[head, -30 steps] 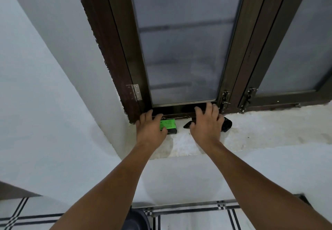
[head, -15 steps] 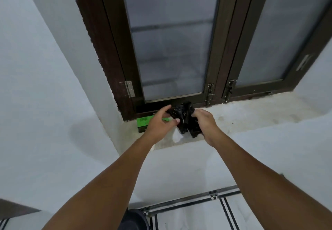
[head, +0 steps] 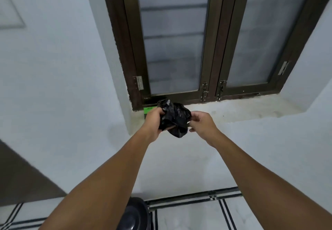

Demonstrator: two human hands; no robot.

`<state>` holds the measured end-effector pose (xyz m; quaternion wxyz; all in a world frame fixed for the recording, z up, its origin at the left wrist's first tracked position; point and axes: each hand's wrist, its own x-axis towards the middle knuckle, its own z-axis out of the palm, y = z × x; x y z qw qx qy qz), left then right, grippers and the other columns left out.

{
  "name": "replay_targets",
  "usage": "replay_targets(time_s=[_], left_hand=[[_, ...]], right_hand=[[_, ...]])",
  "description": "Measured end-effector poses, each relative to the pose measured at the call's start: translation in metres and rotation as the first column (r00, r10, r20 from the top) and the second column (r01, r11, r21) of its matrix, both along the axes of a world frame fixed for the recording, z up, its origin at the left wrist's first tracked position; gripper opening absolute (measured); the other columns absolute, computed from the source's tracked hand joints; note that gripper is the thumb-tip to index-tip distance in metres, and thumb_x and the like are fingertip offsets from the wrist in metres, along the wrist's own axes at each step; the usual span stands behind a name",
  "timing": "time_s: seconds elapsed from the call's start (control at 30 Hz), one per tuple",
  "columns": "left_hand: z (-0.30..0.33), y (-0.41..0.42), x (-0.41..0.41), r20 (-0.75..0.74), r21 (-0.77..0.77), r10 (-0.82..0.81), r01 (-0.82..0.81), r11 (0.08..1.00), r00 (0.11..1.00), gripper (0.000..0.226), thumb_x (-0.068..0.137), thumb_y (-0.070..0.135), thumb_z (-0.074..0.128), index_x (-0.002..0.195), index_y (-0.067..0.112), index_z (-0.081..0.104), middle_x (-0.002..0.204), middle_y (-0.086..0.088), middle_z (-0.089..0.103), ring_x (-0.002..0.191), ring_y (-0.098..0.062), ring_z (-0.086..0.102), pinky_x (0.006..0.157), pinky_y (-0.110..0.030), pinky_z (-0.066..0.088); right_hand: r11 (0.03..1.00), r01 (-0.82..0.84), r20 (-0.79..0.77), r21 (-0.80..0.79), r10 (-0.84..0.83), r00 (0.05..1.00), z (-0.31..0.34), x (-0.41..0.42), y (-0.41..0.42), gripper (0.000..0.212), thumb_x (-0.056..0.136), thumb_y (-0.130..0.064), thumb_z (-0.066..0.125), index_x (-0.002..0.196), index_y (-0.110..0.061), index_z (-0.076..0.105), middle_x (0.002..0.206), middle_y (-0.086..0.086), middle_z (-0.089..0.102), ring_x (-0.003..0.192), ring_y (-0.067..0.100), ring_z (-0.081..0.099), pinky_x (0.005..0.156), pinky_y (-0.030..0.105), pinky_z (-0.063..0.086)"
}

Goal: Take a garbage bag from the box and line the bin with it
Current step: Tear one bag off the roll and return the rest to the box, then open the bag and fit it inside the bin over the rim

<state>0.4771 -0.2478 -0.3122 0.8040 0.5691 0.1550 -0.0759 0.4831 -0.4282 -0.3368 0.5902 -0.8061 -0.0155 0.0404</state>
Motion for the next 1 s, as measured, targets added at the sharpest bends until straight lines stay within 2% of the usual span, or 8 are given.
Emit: replay_targets(time_s=[0.07, 0.2, 0.37, 0.5, 0.6, 0.77, 0.9, 1.0], left_hand=[[0.008, 0.0, -0.036, -0.006, -0.078, 0.061, -0.061, 0.995, 0.998, 0.034, 0.095, 0.008, 0.038, 0.116, 0.001, 0.064, 0.111, -0.023, 0.072, 0.103, -0.035, 0.069, 0.076, -0.046, 0.063], [0.002, 0.01, -0.085, -0.003, -0.203, 0.286, -0.28, 0.938, 0.958, 0.032, 0.105, 0.015, 0.041, 0.125, 0.0, 0.061, 0.123, -0.022, 0.068, 0.107, -0.034, 0.068, 0.068, -0.037, 0.063], [-0.019, 0.04, -0.169, -0.08, 0.246, 0.067, -0.046, 0.968, 0.995, 0.086, 0.082, 0.075, 0.059, 0.151, 0.032, 0.032, 0.139, -0.006, 0.056, 0.104, -0.03, 0.072, 0.079, -0.042, 0.063], [-0.023, 0.062, -0.214, -0.168, 0.301, -0.166, 0.211, 0.93, 0.972, 0.083, 0.084, 0.036, 0.08, 0.15, 0.03, 0.031, 0.137, -0.01, 0.059, 0.11, -0.029, 0.068, 0.085, -0.042, 0.062], [-0.031, 0.083, -0.229, -0.098, 0.297, -0.03, 0.058, 0.953, 0.995, 0.066, 0.087, 0.006, 0.075, 0.145, 0.019, 0.046, 0.131, -0.013, 0.064, 0.11, -0.03, 0.069, 0.096, -0.047, 0.057], [-0.037, 0.129, -0.243, -0.048, 0.134, 0.282, -0.274, 0.952, 0.958, 0.055, 0.093, 0.009, 0.07, 0.141, 0.017, 0.046, 0.129, -0.018, 0.062, 0.106, -0.03, 0.07, 0.088, -0.04, 0.06], [-0.041, 0.175, -0.257, -0.08, 0.092, 0.357, -0.35, 0.932, 0.931, 0.032, 0.1, 0.013, 0.06, 0.131, 0.012, 0.053, 0.115, -0.015, 0.069, 0.097, -0.026, 0.071, 0.084, -0.039, 0.06], [-0.046, 0.206, -0.264, -0.128, 0.299, 0.34, -0.29, 0.909, 0.932, 0.031, 0.102, 0.035, 0.053, 0.12, 0.01, 0.06, 0.105, -0.009, 0.069, 0.092, -0.023, 0.068, 0.083, -0.041, 0.06]], right_hand=[[0.986, -0.011, 0.056, -0.164, 0.021, 0.998, -0.006, -0.029, 0.001, 0.01, 0.089, -0.008, 0.073, 0.08, -0.007, 0.072, 0.077, 0.005, 0.066, 0.071, 0.019, 0.059, 0.068, 0.032, 0.05], [0.993, 0.059, 0.125, -0.1, -0.046, 0.991, -0.016, -0.075, 0.012, 0.046, 0.092, -0.03, 0.073, 0.061, -0.013, 0.043, 0.065, 0.002, 0.042, 0.062, 0.017, 0.043, 0.061, 0.034, 0.037], [0.994, 0.041, -0.139, 0.104, -0.027, 0.99, -0.025, -0.129, 0.038, 0.04, 0.096, -0.029, 0.066, 0.07, -0.018, 0.038, 0.065, 0.002, 0.039, 0.063, 0.019, 0.04, 0.056, 0.033, 0.031], [0.982, 0.058, -0.17, 0.178, -0.027, 0.985, -0.021, -0.158, 0.072, 0.035, 0.093, -0.033, 0.069, 0.073, -0.016, 0.046, 0.074, 0.007, 0.056, 0.073, 0.025, 0.055, 0.06, 0.033, 0.042], [0.919, -0.029, -0.267, 0.393, 0.144, 0.953, -0.014, -0.179, 0.102, 0.033, 0.093, -0.042, 0.07, 0.096, -0.01, 0.063, 0.101, 0.015, 0.072, 0.09, 0.031, 0.07, 0.067, 0.036, 0.058], [0.68, -0.21, -0.234, 0.702, 0.499, 0.834, -0.018, -0.198, 0.139, 0.045, 0.095, -0.031, 0.071, 0.126, 0.0, 0.066, 0.114, 0.017, 0.073, 0.104, 0.029, 0.07, 0.099, 0.046, 0.057], [0.803, -0.23, -0.268, 0.55, 0.431, 0.862, -0.019, -0.216, 0.188, 0.005, 0.094, -0.016, 0.073, 0.097, -0.012, 0.072, 0.097, 0.009, 0.075, 0.086, 0.018, 0.071, 0.079, 0.03, 0.059], [0.882, -0.161, -0.285, 0.442, 0.308, 0.908, -0.019, -0.222, 0.229, 0.012, 0.091, -0.018, 0.077, 0.085, -0.013, 0.067, 0.085, 0.006, 0.073, 0.072, 0.014, 0.068, 0.07, 0.025, 0.058]])
